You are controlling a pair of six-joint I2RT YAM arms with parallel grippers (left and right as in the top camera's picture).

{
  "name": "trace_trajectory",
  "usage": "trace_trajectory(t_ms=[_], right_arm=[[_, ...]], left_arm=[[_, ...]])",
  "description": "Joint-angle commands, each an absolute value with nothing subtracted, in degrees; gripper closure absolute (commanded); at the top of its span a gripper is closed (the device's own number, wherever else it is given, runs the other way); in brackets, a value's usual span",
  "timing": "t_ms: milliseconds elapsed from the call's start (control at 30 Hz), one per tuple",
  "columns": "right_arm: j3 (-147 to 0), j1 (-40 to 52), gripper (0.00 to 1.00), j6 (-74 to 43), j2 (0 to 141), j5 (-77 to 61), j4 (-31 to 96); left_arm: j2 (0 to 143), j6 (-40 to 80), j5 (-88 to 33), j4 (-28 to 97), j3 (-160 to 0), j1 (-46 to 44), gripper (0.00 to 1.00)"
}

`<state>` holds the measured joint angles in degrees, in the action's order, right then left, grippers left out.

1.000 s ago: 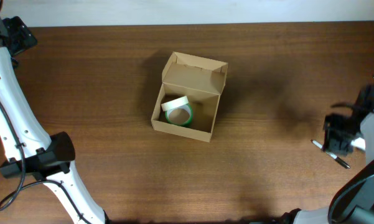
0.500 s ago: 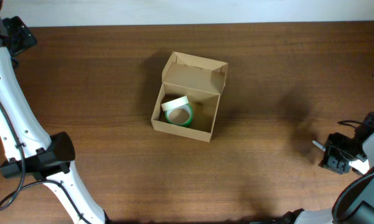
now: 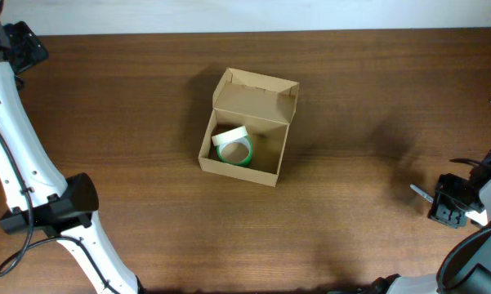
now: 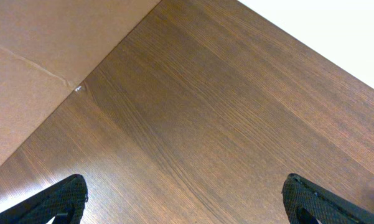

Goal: Pack container
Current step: 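Grasp the black Sharpie marker with the right gripper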

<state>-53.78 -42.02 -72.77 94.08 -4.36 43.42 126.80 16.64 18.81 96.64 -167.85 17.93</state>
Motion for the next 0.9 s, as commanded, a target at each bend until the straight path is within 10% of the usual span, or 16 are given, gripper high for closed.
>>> trace_trajectory(t_ms=[0, 867], right_arm=[[-53.6, -42.5, 0.34, -72.3, 94.0, -1.5, 43.4], [-53.6, -42.5, 0.37, -74.0, 99.1, 1.8, 40.6]], left_arm=[[125.4, 16.0, 18.8, 96.7, -167.7, 18.2, 0.00], [125.4, 16.0, 18.8, 96.7, -167.7, 18.2, 0.00]])
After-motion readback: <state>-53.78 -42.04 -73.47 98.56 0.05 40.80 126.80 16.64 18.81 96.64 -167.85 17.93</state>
